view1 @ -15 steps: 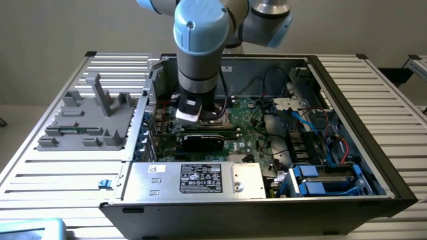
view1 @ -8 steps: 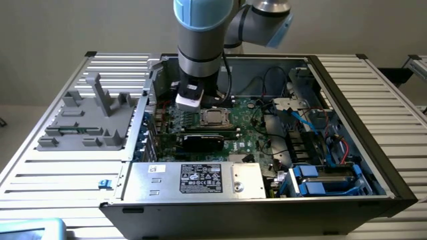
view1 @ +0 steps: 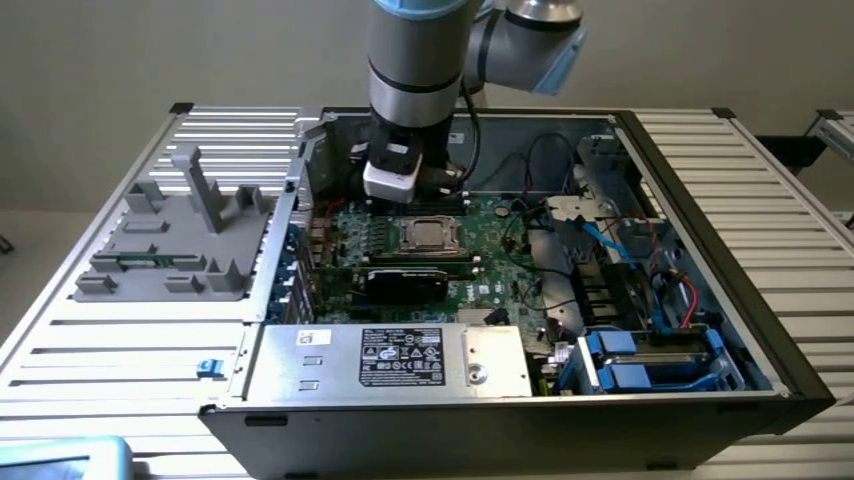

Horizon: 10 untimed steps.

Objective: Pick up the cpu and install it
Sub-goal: 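Install the second cpu locking lever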

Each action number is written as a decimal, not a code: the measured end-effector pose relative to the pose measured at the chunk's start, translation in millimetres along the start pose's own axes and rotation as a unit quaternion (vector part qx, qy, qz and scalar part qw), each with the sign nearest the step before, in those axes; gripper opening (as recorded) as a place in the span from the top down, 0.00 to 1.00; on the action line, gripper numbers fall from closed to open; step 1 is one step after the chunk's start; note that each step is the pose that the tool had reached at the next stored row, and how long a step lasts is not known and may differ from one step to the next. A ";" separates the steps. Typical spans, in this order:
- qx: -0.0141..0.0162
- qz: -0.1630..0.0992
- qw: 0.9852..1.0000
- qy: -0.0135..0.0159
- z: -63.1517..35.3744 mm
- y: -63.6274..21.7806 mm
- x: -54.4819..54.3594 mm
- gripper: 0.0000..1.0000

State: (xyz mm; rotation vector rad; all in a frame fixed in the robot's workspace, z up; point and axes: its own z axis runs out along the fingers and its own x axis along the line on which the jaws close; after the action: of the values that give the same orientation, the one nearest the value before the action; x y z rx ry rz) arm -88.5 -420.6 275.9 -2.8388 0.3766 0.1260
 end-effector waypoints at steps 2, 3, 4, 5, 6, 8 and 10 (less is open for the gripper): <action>-0.005 0.000 1.000 0.001 -3.9 -1.8 1.1 0.89; -0.007 0.000 1.000 0.002 -5.8 -3.0 1.3 0.89; -0.009 0.001 1.000 0.003 -7.5 -4.2 1.6 0.89; -0.013 0.001 1.000 0.004 -9.2 -5.8 1.6 0.89; -0.017 0.001 1.000 0.005 -11.0 -7.5 1.6 0.89; -0.025 0.001 1.000 0.007 -14.3 -10.8 1.5 0.89; -0.033 0.002 0.999 0.009 -17.6 -14.1 1.4 0.89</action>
State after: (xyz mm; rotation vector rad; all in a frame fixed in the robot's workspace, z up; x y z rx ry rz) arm -82.5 -412.8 296.3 -2.9059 0.3881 0.1153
